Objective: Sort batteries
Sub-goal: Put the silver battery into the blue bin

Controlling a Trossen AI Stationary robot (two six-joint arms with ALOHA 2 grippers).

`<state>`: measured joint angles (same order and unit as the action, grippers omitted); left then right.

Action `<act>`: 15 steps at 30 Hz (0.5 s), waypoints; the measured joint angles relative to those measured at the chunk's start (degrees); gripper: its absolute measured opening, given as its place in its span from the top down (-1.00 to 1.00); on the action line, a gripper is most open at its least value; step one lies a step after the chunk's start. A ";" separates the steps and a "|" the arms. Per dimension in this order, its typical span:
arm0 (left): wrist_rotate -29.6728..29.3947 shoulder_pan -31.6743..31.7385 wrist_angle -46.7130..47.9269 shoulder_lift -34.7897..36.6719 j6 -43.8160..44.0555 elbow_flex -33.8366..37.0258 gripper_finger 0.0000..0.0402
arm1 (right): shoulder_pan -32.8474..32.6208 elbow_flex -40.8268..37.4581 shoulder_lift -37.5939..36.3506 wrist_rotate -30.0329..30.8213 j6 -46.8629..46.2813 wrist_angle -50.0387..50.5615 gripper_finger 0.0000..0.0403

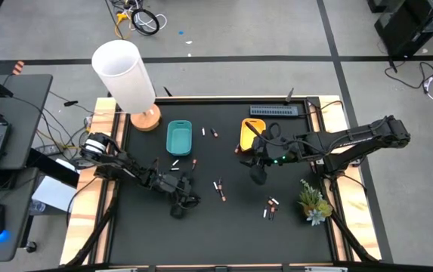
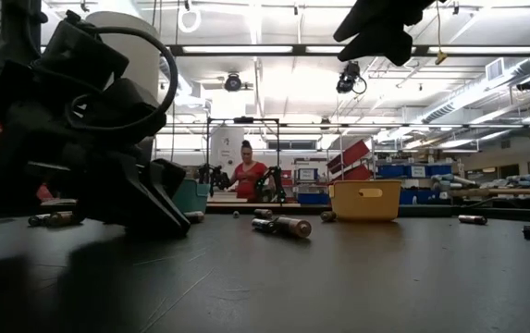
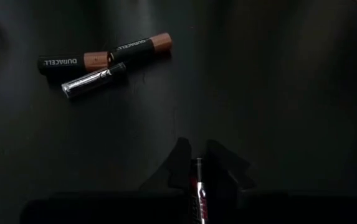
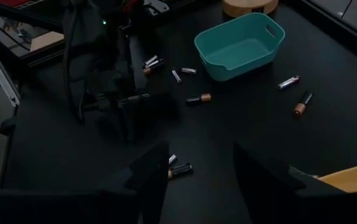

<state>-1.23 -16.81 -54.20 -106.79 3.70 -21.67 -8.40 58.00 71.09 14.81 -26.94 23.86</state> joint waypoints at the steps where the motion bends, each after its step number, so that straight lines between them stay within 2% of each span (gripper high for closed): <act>1: 0.07 0.32 -0.22 0.11 -0.19 0.02 0.81 | 0.00 0.00 0.00 -0.08 0.00 0.02 0.07; 10: 0.40 2.63 1.69 2.05 0.37 -1.61 0.81 | 0.00 0.00 0.00 -0.55 -0.22 0.23 0.07; 15: -0.75 4.47 13.52 5.88 -2.77 -4.98 0.81 | 0.00 0.00 0.00 -0.57 -0.19 0.22 0.07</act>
<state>-1.98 -12.34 -40.67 -100.90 0.93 -26.65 -8.40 58.00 71.09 14.24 -27.13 24.08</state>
